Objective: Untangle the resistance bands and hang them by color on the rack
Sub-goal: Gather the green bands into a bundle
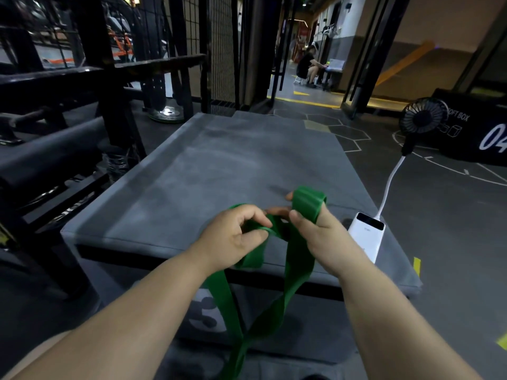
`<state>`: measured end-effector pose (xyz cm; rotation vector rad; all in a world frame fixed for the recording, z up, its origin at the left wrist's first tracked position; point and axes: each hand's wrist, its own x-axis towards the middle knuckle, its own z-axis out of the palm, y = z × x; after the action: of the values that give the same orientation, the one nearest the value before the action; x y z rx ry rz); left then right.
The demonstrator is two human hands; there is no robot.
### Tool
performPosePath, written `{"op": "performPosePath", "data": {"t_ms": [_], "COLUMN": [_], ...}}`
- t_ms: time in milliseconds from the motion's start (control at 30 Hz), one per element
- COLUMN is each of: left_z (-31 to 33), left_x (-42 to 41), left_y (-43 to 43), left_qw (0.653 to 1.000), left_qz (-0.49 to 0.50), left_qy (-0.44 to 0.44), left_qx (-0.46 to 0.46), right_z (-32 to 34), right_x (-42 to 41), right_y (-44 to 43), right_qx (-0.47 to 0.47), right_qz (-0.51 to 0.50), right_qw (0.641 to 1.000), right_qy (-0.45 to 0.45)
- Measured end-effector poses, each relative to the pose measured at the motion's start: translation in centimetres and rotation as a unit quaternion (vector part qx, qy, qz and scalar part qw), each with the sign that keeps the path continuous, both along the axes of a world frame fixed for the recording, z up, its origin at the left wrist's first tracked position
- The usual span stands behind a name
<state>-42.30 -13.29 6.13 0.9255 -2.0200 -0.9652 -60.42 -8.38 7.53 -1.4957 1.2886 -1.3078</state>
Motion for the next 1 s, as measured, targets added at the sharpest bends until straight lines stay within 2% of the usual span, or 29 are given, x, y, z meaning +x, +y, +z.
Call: {"op": "performPosePath", "data": {"t_ms": [133, 267, 433, 533, 600, 667, 733, 867, 1000], "left_z": [0.6, 1.2, 1.0, 0.7, 0.7, 0.7, 0.8, 0.6, 0.4], "left_x": [0.5, 0.6, 0.5, 0.5, 0.5, 0.5, 0.5, 0.5, 0.8], "left_y": [-0.1, 0.2, 0.3, 0.1, 0.2, 0.1, 0.1, 0.1, -0.2], "left_qw": [0.999, 0.997, 0.995, 0.995, 0.994, 0.994, 0.996, 1.000, 0.998], "left_qz": [0.004, 0.000, 0.023, 0.039, 0.039, 0.040, 0.042, 0.015, 0.022], "left_qy": [0.027, 0.006, 0.019, 0.016, 0.005, 0.001, 0.007, 0.000, 0.037], "left_qx": [-0.030, -0.082, -0.098, -0.093, -0.100, -0.103, -0.081, -0.009, 0.044], "right_z": [-0.1, -0.7, 0.1, 0.2, -0.1, -0.2, 0.0, 0.4, 0.4], "right_x": [0.5, 1.6, 1.9, 2.1, 2.0, 1.6, 1.1, 0.6, 0.6], "right_y": [0.1, 0.2, 0.7, 0.9, 0.9, 0.9, 0.7, 0.5, 0.7], "right_qx": [0.023, 0.026, 0.055, 0.070, 0.078, 0.083, 0.077, 0.075, 0.063], "right_qz": [-0.016, -0.029, -0.030, -0.016, 0.010, 0.068, 0.125, 0.154, 0.161], "right_qw": [1.000, 0.994, 0.995, 0.993, 0.995, 0.994, 0.989, 0.985, 0.980], "right_qy": [0.011, 0.105, 0.074, 0.088, 0.060, 0.006, -0.011, 0.003, -0.095]}}
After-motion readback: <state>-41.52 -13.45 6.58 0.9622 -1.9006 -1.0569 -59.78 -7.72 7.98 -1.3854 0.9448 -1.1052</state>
